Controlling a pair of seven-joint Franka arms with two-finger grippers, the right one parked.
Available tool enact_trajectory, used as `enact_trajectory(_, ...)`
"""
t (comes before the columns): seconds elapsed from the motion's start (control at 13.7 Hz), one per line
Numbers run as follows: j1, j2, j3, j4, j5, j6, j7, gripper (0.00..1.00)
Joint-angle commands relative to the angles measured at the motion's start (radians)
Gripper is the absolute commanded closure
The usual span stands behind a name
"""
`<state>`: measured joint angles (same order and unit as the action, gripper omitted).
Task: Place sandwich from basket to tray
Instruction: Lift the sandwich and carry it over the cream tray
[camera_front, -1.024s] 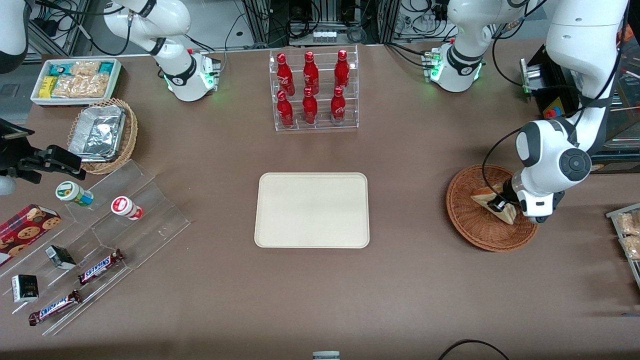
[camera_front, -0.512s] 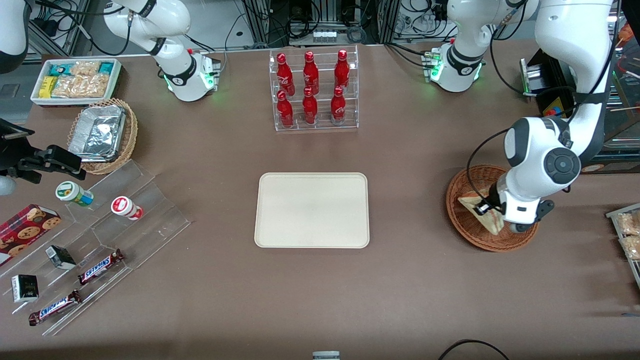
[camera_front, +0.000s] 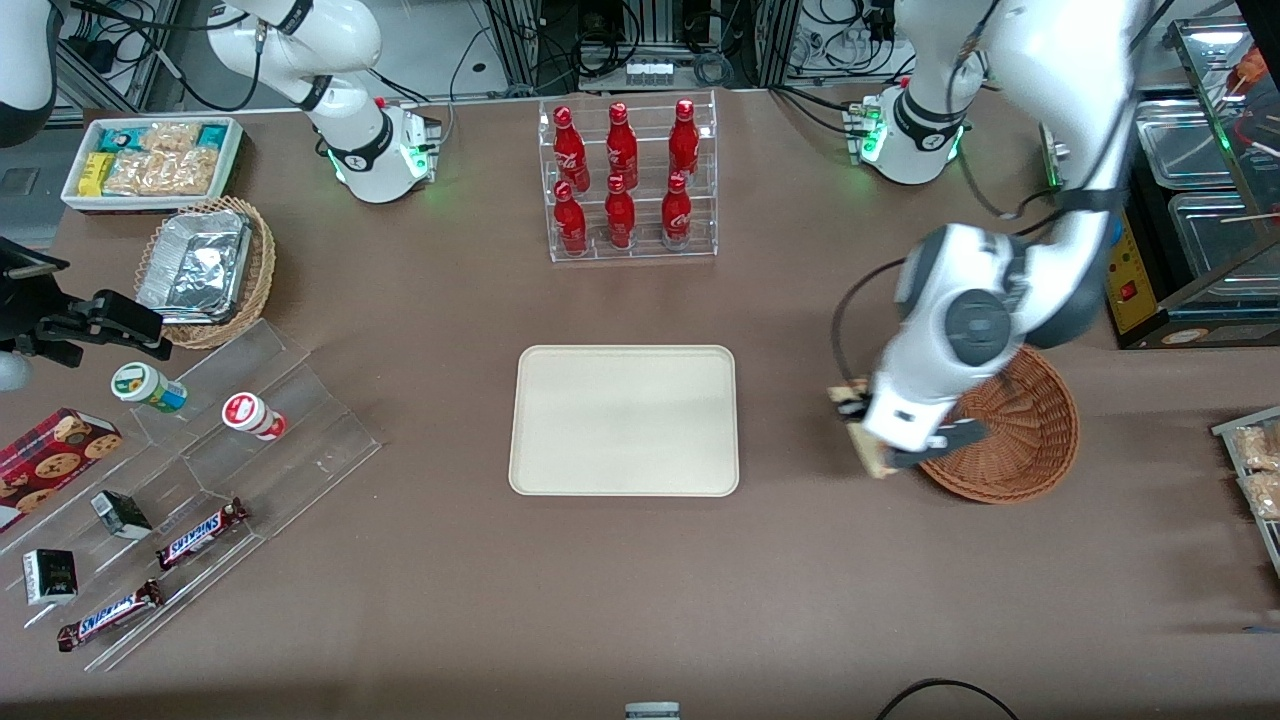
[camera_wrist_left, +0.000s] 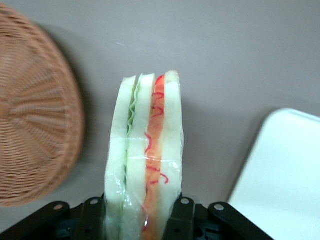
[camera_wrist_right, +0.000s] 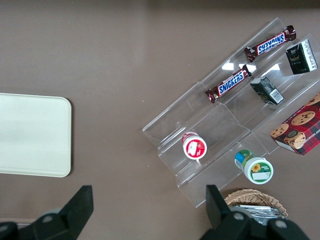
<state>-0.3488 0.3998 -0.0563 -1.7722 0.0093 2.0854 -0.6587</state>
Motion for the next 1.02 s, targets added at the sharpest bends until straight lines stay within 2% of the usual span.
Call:
enact_trajectory(0.0, -0.090, 0.129, 0.015, 0.178, -0.003, -0.042, 0.021, 0.58)
enact_trajectory(0.29, -0.226, 0.258, 0.000, 0.304, -0.005, -0.027, 0.013, 0.57)
enact_trajectory(0.51, -0.248, 0.347, -0.026, 0.397, -0.002, -0.027, 0.011, 0.58)
enact_trajectory(0.59, -0.287, 0.393, -0.037, 0.422, 0.006, -0.027, 0.005, 0.58)
enact_trajectory(0.95, -0.305, 0.455, -0.034, 0.467, -0.003, -0.022, -0.002, 0.58)
